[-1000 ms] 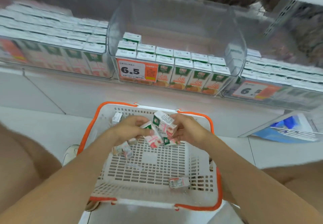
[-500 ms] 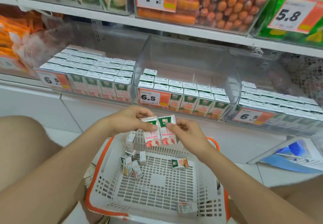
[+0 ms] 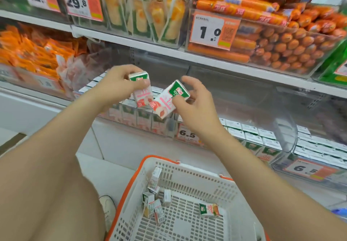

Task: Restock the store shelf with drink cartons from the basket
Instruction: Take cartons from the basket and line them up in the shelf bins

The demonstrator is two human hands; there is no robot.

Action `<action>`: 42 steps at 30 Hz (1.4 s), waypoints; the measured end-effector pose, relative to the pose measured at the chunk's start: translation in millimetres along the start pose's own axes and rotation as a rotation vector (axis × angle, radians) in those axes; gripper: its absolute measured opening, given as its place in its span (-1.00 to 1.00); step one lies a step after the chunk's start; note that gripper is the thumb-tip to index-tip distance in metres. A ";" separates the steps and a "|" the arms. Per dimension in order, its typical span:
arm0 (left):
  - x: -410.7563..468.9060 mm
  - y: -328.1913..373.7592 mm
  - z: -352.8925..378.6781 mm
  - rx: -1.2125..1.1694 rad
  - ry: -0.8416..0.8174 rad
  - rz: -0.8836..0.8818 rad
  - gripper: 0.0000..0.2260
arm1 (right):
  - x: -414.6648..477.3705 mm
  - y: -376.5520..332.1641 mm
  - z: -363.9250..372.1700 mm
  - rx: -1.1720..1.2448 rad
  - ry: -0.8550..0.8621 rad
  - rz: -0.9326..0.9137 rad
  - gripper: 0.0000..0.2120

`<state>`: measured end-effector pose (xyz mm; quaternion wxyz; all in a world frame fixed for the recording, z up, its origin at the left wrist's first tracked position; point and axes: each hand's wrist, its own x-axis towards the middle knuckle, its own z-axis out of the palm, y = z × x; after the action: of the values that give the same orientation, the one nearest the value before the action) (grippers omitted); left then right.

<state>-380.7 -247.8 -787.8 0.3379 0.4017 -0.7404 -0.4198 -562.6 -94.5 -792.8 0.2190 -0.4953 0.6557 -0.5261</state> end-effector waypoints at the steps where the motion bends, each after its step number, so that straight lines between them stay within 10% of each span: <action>1: 6.0 -7.6 -5.3 0.026 0.119 0.005 -0.88 | 12.3 -4.7 10.2 -0.044 0.002 -0.047 -0.57; 5: 22.6 -30.9 -16.3 0.316 0.345 0.078 -0.82 | 65.3 -4.6 51.6 -0.288 0.043 -0.219 -0.68; 11: 43.1 -41.4 -24.6 0.447 0.250 0.066 -0.80 | 151.6 21.5 103.3 -0.888 -0.011 -0.250 -0.58; 17: 42.9 -31.0 -22.7 0.447 0.127 -0.058 -0.40 | 198.1 35.6 122.2 -0.903 -0.330 -0.044 -0.61; 22: 40.4 -31.5 -22.3 0.387 0.181 -0.131 -0.62 | 197.9 32.1 114.3 -0.952 -0.499 0.002 -0.54; 29: 39.2 -32.9 -15.6 0.326 0.134 0.069 -0.58 | 143.4 3.8 96.4 -0.262 -0.355 -0.240 -0.41; 35: 38.0 -36.6 -3.7 0.466 0.122 0.120 -0.58 | 124.6 7.8 70.6 -0.514 -0.094 -0.413 -0.68; 42: 23.8 -49.4 17.8 0.881 -0.374 -0.046 -0.40 | 131.2 9.5 74.5 -1.234 -0.048 -0.414 -0.62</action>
<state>-390.9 -278.5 -835.5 -0.0131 0.4405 -0.8869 -0.1385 -560.6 -245.6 -796.9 -0.1973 -0.6577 0.7233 -0.0730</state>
